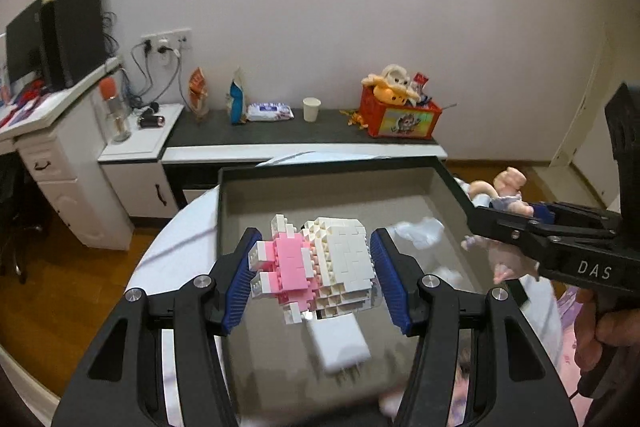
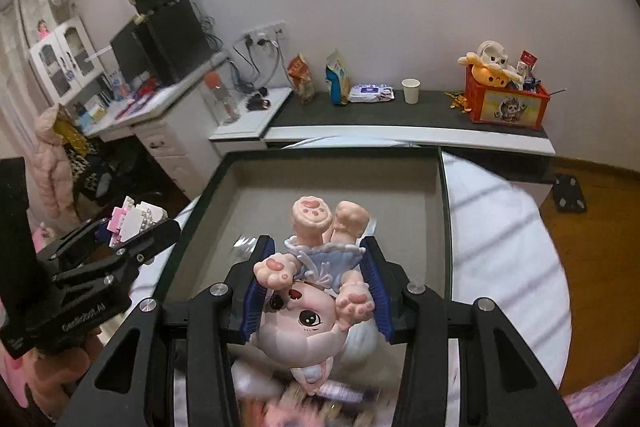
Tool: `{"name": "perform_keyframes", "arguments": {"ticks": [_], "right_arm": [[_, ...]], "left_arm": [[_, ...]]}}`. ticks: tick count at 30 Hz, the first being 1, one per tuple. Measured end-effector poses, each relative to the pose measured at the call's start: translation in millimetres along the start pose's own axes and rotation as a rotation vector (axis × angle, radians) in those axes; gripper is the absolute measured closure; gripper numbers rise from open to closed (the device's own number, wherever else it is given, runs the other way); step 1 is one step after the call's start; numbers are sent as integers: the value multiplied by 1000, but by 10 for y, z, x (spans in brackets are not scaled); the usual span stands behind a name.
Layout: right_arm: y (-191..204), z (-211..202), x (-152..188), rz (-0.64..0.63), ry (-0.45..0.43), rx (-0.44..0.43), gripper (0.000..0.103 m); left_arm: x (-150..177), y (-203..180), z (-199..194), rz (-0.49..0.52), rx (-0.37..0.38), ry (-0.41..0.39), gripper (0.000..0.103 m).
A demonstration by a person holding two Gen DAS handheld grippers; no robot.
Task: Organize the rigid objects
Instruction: 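Carry the block toy and doll over the box and open both tools, then withdraw both tools from the box toward the remaining items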
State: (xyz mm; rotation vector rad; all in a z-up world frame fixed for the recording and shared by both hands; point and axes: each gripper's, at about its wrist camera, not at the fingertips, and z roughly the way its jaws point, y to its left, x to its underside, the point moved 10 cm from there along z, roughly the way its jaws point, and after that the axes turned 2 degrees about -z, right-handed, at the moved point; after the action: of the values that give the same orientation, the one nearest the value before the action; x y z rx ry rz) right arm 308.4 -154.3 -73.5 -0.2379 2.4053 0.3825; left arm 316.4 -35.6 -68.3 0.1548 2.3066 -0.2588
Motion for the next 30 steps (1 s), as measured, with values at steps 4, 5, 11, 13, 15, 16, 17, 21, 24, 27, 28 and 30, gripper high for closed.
{"name": "perform_keyframes", "arguments": {"ticks": [4, 5, 11, 13, 15, 16, 17, 21, 24, 27, 28, 30], "right_arm": [[-132, 417, -144, 10, 65, -2, 58], [-173, 541, -167, 15, 87, -1, 58], [-410, 1020, -166, 45, 187, 26, 58], [-454, 1077, -189, 50, 200, 33, 57], [-483, 1122, -191, 44, 216, 48, 57], [-500, 1145, -177, 40, 226, 58, 56], [-517, 1152, -184, 40, 229, 62, 52], [-480, 1081, -200, 42, 205, 53, 28], [-461, 944, -246, 39, 168, 62, 19], [-438, 715, -269, 51, 117, 68, 19], [-429, 666, -275, 54, 107, 70, 18], [-402, 496, -243, 69, 79, 72, 15]], "left_arm": [[-157, -40, 524, -1, 9, 71, 46], [-181, -40, 669, -3, 8, 93, 46], [-185, -90, 1210, 6, -1, 197, 46], [-145, -88, 1306, -1, -3, 221, 45], [-73, -65, 1422, 5, -19, 263, 45], [-34, -56, 1467, 4, -27, 282, 43], [-11, -50, 1513, 4, -40, 302, 37], [3, -52, 1472, -13, -18, 313, 19], [-33, -53, 1325, 3, -51, 288, 2], [-82, -74, 1083, -2, -40, 240, 0], [-71, -71, 1001, -7, -45, 238, 0], [-59, -60, 811, -4, -63, 211, 0]]}}
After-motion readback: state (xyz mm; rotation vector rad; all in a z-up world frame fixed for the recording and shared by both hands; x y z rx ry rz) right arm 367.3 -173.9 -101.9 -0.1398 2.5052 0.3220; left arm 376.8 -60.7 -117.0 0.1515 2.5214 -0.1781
